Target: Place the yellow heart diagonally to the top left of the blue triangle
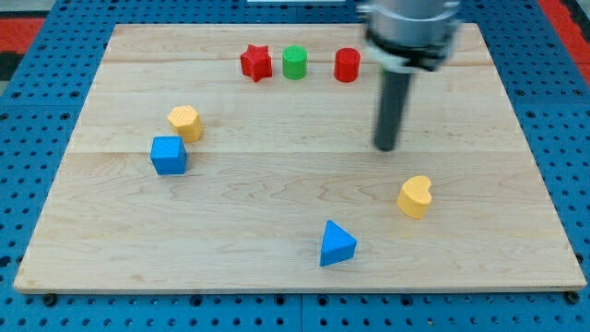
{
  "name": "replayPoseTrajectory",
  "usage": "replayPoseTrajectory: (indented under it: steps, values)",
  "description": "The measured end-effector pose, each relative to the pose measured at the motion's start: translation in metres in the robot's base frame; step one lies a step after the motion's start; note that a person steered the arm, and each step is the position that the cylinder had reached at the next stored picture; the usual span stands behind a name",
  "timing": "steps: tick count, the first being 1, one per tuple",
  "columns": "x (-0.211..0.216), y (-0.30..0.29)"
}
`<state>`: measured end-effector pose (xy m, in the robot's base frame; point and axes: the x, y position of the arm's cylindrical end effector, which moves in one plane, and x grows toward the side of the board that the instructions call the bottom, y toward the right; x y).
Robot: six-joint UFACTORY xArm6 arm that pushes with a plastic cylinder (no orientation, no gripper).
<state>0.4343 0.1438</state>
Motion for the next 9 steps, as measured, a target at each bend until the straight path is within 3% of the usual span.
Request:
replayPoseTrajectory:
  steps: [1, 2, 4, 6, 9]
  values:
    - [0.054, 0.070]
    - [0.082, 0.035]
    - [0.093, -0.082]
    - [0.066, -0.064]
    - [0.104, -0.161]
